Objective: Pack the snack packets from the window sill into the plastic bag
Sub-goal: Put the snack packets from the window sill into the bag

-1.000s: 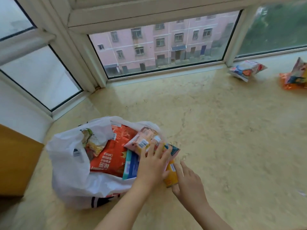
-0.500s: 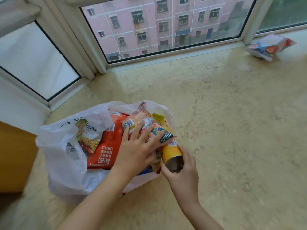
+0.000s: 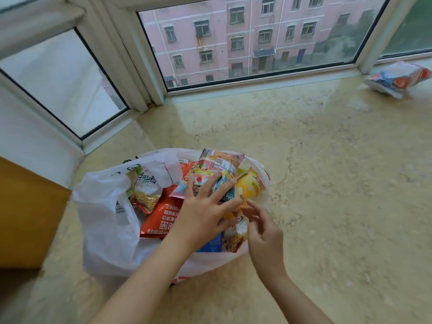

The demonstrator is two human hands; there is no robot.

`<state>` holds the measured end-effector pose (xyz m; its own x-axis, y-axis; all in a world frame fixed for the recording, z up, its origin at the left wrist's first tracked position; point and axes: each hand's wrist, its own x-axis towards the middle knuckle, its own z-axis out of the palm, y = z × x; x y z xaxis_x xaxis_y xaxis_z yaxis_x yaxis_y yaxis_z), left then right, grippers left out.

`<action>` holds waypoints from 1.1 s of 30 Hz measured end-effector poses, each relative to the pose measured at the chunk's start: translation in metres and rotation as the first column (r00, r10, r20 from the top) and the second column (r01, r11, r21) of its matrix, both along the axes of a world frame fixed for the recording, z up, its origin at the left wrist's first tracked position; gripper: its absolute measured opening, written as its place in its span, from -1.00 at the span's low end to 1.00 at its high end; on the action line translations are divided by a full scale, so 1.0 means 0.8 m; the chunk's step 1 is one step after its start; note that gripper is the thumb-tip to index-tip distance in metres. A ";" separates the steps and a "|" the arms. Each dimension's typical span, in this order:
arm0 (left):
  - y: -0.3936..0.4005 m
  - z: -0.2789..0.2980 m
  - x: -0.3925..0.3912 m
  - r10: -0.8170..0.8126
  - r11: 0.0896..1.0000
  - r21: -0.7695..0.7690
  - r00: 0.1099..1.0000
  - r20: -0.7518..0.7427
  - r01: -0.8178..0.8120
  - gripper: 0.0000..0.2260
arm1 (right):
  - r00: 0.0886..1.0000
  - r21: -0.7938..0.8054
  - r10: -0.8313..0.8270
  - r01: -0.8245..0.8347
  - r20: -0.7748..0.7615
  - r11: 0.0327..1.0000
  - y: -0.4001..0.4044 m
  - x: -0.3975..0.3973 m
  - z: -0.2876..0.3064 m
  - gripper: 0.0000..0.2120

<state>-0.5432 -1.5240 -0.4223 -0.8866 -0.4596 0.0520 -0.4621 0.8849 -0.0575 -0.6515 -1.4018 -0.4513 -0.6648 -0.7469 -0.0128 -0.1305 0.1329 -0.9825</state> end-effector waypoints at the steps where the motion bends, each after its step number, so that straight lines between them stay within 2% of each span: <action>1: 0.002 -0.004 -0.003 0.011 1.000 -0.009 1.000 -0.010 -0.011 -0.66 | 0.990 0.017 -0.021 0.023 -0.136 1.000 -0.004 -0.011 -0.003 -0.55; 3: 0.007 -0.009 -0.009 0.040 0.999 -0.018 0.998 -0.048 -0.041 -0.68 | 0.910 0.068 -0.041 0.076 -0.412 0.995 -0.017 -0.039 -0.015 -0.56; 4: 0.008 -0.011 -0.011 0.053 0.998 -0.022 0.996 -0.065 -0.054 -0.68 | 0.867 0.109 -0.031 0.098 -0.497 0.989 -0.028 -0.054 -0.022 -0.53; 7: 0.013 -0.013 -0.012 0.063 0.997 -0.042 0.992 -0.107 -0.068 -0.68 | 0.802 0.280 0.089 0.100 -0.590 0.955 -0.066 -0.096 -0.036 -0.44; 10: 0.017 -0.018 -0.010 0.047 0.996 -0.063 0.989 -0.137 -0.056 -0.69 | 0.837 0.429 0.191 0.057 -0.513 0.901 -0.093 -0.112 -0.041 -0.38; 13: 0.018 -0.019 -0.007 0.037 0.997 -0.067 0.988 -0.148 -0.047 -0.68 | 0.962 0.471 0.151 -0.027 -0.228 0.882 -0.109 -0.114 -0.040 -0.33; 15: 0.019 -0.019 -0.005 0.043 0.997 -0.058 0.990 -0.137 -0.051 -0.65 | 0.996 0.455 0.083 -0.053 -0.045 0.889 -0.115 -0.117 -0.037 -0.31; 17: 0.024 -0.017 -0.004 0.059 0.997 -0.039 0.991 -0.117 -0.064 -0.59 | 0.998 0.410 0.058 -0.043 -0.024 0.911 -0.115 -0.116 -0.031 -0.37; 19: 0.031 -0.014 -0.006 0.081 0.996 -0.028 0.992 -0.093 -0.084 -0.51 | 0.995 0.329 0.073 -0.048 -0.066 0.943 -0.112 -0.107 -0.020 -0.45; 23: 0.042 -0.009 -0.019 0.185 0.982 -0.030 0.982 -0.037 -0.186 -0.34 | 0.962 0.205 0.096 -0.043 -0.257 0.978 -0.105 -0.079 -0.011 -0.54; 26: 0.049 -0.012 -0.029 0.259 0.966 -0.023 0.966 -0.015 -0.259 -0.27 | 0.929 0.140 0.034 0.019 -0.369 0.990 -0.098 -0.074 -0.013 -0.49; 29: 0.055 -0.017 -0.034 0.282 0.959 -0.033 0.959 -0.025 -0.282 -0.29 | 0.879 0.075 -0.030 0.074 -0.476 0.994 -0.089 -0.081 -0.013 -0.45; 31: 0.056 -0.020 -0.035 0.278 0.959 -0.041 0.960 -0.036 -0.279 -0.32 | 0.865 0.011 -0.100 0.121 -0.491 0.993 -0.084 -0.087 -0.009 -0.48; 33: 0.054 -0.023 -0.036 0.276 0.959 -0.050 0.960 -0.041 -0.278 -0.33 | 0.912 -0.041 -0.143 0.138 -0.384 0.990 -0.080 -0.091 0.000 -0.52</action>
